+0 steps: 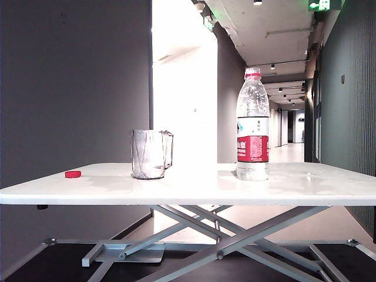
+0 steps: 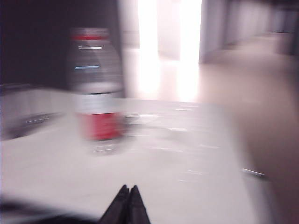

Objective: Pick up the mineral water bottle on the table and pour water into the mug until it's half full.

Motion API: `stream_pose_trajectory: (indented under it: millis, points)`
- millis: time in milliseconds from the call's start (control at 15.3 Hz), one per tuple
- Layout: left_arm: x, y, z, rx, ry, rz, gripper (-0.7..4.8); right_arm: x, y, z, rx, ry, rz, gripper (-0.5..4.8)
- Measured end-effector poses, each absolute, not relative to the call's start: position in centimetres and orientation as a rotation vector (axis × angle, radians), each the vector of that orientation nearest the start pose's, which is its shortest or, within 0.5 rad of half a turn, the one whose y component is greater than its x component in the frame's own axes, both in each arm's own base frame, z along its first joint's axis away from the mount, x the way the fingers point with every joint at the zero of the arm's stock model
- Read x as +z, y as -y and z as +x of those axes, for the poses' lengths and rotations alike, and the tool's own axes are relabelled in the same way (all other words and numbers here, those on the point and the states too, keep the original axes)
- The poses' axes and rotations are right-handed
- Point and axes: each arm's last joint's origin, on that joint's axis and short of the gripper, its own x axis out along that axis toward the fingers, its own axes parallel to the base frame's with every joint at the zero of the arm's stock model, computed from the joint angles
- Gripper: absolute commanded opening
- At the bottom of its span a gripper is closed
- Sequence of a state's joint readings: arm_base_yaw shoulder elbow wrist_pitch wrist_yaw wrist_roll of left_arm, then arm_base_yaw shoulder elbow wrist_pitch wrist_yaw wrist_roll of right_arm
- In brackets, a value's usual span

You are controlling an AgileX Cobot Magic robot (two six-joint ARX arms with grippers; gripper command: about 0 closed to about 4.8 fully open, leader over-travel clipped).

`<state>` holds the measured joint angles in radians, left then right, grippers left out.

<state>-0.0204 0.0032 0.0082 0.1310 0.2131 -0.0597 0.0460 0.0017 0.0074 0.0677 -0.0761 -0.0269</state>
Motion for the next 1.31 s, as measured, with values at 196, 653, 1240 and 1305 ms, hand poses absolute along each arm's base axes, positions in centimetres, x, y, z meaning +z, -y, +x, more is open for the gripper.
stream_pose_trajectory:
  millis: [196, 653, 1240, 1305]
  points:
    - [17.6, 1.8, 9.1, -0.629, 0.097, -0.025, -0.05, 17.2, -1.5, 9.4, 0.429, 0.056, 0.029, -0.08]
    - [16.5, 1.9, 9.1, -0.667, -0.017, -0.043, -0.05, 17.1, -1.7, 9.4, 0.474, 0.048, 0.045, 3.68]
    - [16.1, 1.9, 9.1, -0.666, -0.049, -0.027, -0.05, 18.0, -1.5, 9.4, 0.402, 0.132, 0.092, 4.79]
    - [16.0, 1.9, 9.1, -0.666, -0.059, -0.02, -0.05, 18.2, -1.5, 9.5, 0.404, 0.147, 0.108, 4.79]
